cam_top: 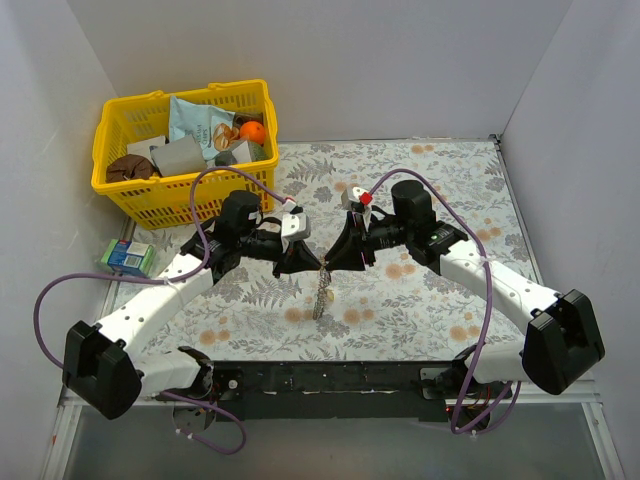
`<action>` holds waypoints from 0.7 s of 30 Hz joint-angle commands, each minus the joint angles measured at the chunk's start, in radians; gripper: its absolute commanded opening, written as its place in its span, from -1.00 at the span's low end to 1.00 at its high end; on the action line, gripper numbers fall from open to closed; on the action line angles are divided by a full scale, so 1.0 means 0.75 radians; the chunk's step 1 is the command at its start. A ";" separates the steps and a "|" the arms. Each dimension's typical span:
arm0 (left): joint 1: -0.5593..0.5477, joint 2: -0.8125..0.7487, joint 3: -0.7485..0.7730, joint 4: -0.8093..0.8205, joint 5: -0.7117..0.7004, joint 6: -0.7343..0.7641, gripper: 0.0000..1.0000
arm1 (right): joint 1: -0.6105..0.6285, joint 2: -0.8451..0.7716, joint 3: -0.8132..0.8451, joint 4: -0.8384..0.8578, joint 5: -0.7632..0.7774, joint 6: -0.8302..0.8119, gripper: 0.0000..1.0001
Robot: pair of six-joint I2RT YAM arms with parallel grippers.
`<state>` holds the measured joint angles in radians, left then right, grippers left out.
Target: Put the keys on the keyring
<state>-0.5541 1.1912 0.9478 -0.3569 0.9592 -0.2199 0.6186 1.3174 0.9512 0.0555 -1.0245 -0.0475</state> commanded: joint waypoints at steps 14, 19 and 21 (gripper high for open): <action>-0.008 -0.058 0.017 0.099 0.073 -0.014 -1.00 | 0.002 0.056 0.039 0.010 0.038 0.041 -0.91; -0.006 -0.060 0.011 0.097 0.057 -0.014 -1.00 | 0.000 0.045 0.047 -0.006 0.081 0.043 -0.97; -0.008 -0.066 0.011 0.093 0.042 -0.007 -1.00 | 0.000 0.047 0.051 -0.031 0.102 0.029 -0.97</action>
<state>-0.5526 1.1885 0.9432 -0.3351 0.9550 -0.2356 0.6186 1.3476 0.9524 0.0521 -1.0061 -0.0257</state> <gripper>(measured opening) 0.018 0.037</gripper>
